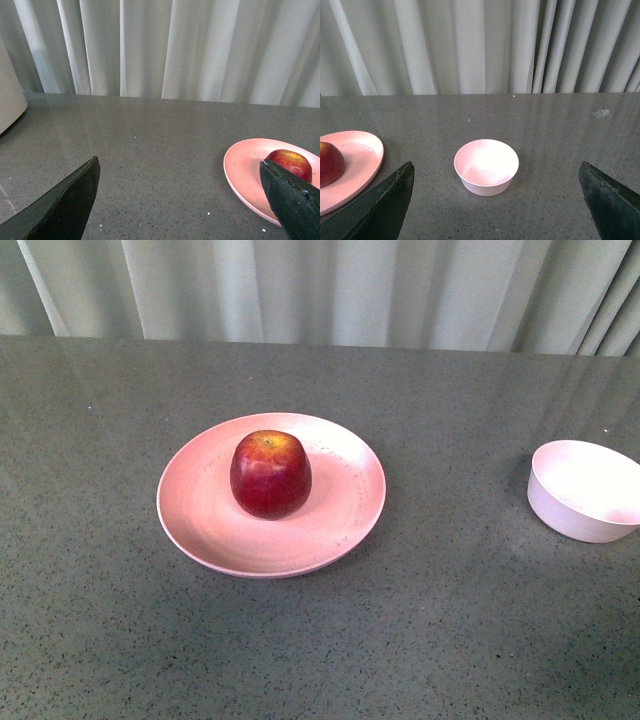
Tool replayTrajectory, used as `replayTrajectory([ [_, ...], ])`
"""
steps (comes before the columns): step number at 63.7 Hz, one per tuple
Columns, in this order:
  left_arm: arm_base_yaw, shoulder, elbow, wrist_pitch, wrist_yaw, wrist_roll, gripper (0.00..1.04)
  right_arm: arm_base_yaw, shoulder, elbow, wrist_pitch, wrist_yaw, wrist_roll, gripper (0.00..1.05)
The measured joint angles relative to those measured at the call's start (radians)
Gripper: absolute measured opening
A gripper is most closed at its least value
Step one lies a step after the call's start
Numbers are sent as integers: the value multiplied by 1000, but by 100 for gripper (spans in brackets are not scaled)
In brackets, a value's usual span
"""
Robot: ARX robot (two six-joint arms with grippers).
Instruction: Move apple from plate to bowl
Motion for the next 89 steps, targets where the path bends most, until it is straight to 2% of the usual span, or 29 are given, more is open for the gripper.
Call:
replayTrajectory([
  [3, 0, 0, 0, 0, 0, 0, 96, -48, 77, 18, 49, -49, -15, 96],
  [10, 0, 0, 0, 0, 0, 0, 96, -114, 250, 83, 209, -88, -42, 96],
  [18, 0, 0, 0, 0, 0, 0, 96, -153, 546, 181, 438, -68, -79, 96],
  [22, 0, 0, 0, 0, 0, 0, 96, -158, 795, 270, 573, -37, -105, 96],
  [29, 0, 0, 0, 0, 0, 0, 96, -147, 1057, 386, 640, -8, -135, 96],
  [42, 0, 0, 0, 0, 0, 0, 96, -93, 1334, 510, 636, 31, -154, 96],
  [77, 0, 0, 0, 0, 0, 0, 96, -28, 1590, 698, 562, 128, -41, 96],
  [85, 0, 0, 0, 0, 0, 0, 96, -14, 1619, 723, 548, 142, -24, 88],
  [89, 0, 0, 0, 0, 0, 0, 96, -7, 1632, 734, 544, 153, -19, 79],
])
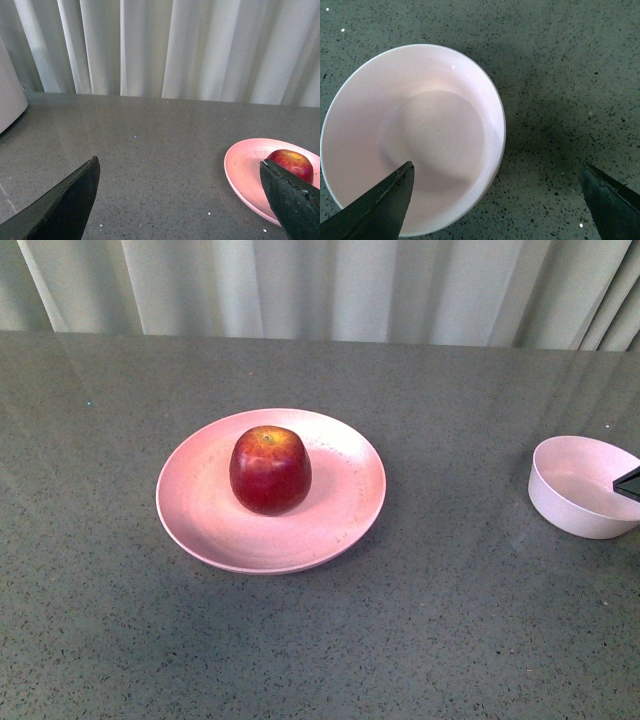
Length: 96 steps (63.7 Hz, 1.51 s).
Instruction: Move apple from plate to bowl
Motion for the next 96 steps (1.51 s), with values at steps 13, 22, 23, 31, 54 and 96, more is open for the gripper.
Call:
replayTrajectory([
  [13, 0, 0, 0, 0, 0, 0, 96, 12, 35, 29, -13, 29, 23, 48],
  [22, 0, 0, 0, 0, 0, 0, 96, 11, 37, 37, -28, 29, 50, 27],
  [23, 0, 0, 0, 0, 0, 0, 96, 11, 37, 37, -30, 28, 50, 25],
  [31, 0, 0, 0, 0, 0, 0, 96, 13, 29, 40, -42, 14, 70, 6],
  [54, 0, 0, 0, 0, 0, 0, 96, 129, -58, 0, -46, -9, 118, 2],
  [96, 0, 0, 0, 0, 0, 0, 96, 317, 54, 91, -43, 94, 206, 5],
])
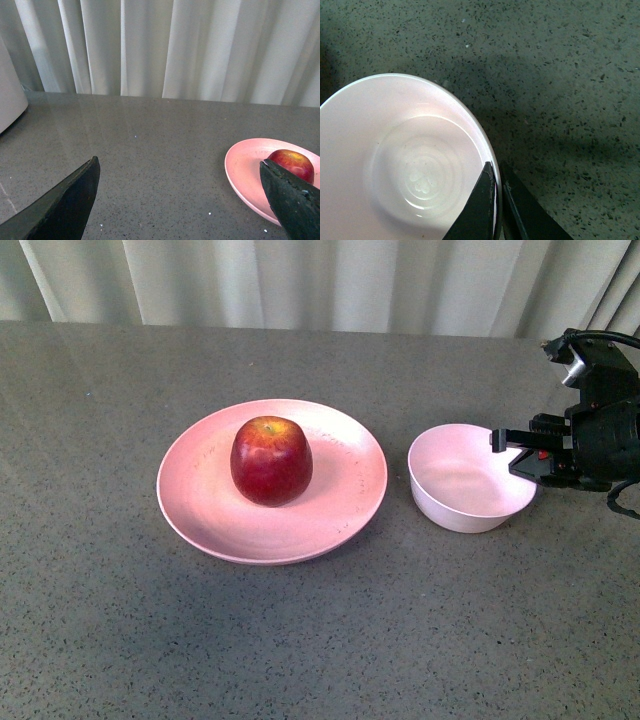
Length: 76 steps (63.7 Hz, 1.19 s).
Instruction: Move apple from plate to bowl
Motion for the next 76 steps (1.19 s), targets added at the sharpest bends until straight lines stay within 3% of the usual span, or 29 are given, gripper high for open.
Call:
replayTrajectory([
  [4, 0, 0, 0, 0, 0, 0, 96, -2, -2, -1, 10, -2, -6, 19],
  [21, 0, 0, 0, 0, 0, 0, 96, -49, -122, -89, 85, -53, -73, 57],
  [37, 0, 0, 0, 0, 0, 0, 96, -177, -432, -292, 260, -128, -101, 94],
  [43, 0, 0, 0, 0, 0, 0, 96, -183, -504, -461, 626, 54, -103, 77],
  [49, 0, 0, 0, 0, 0, 0, 96, -176, -556, -563, 771, 71, -103, 62],
  [56, 0, 0, 0, 0, 0, 0, 96, -139, -632, -648, 784, 122, -103, 42],
  [70, 0, 0, 0, 0, 0, 0, 96, -118, -779, -771, 755, 129, -103, 3],
  [76, 0, 0, 0, 0, 0, 0, 96, -118, -840, -808, 731, 129, -106, 2],
])
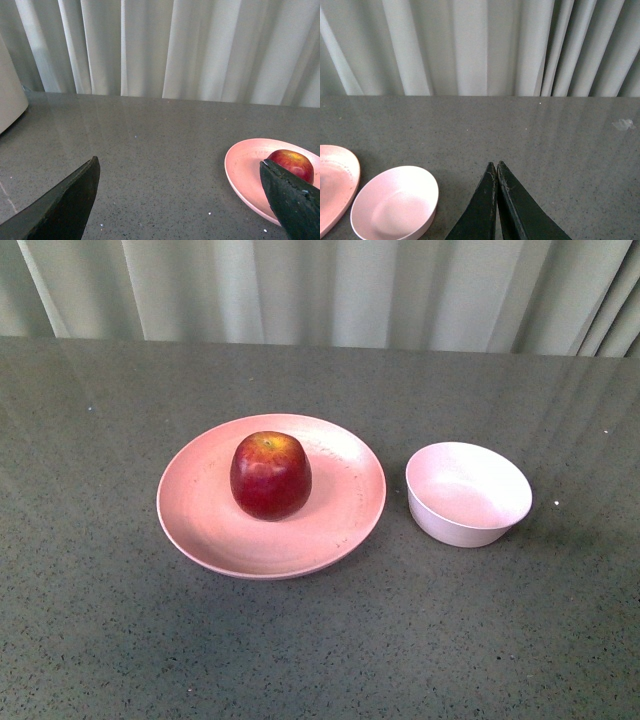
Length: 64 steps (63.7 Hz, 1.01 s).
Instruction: Move apple from plate to bowl
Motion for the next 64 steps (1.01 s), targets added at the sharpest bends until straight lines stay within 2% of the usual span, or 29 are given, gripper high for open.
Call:
replayTrajectory([
  [7, 0, 0, 0, 0, 0, 0, 96, 0, -19, -60, 42, 0, 0, 2],
  [31, 0, 0, 0, 0, 0, 0, 96, 0, -328, -139, -194, 0, 0, 2],
  [45, 0, 0, 0, 0, 0, 0, 96, 0, -529, -140, -369, 0, 0, 2],
  [64, 0, 0, 0, 0, 0, 0, 96, 0, -704, -141, -532, 1, 0, 2],
])
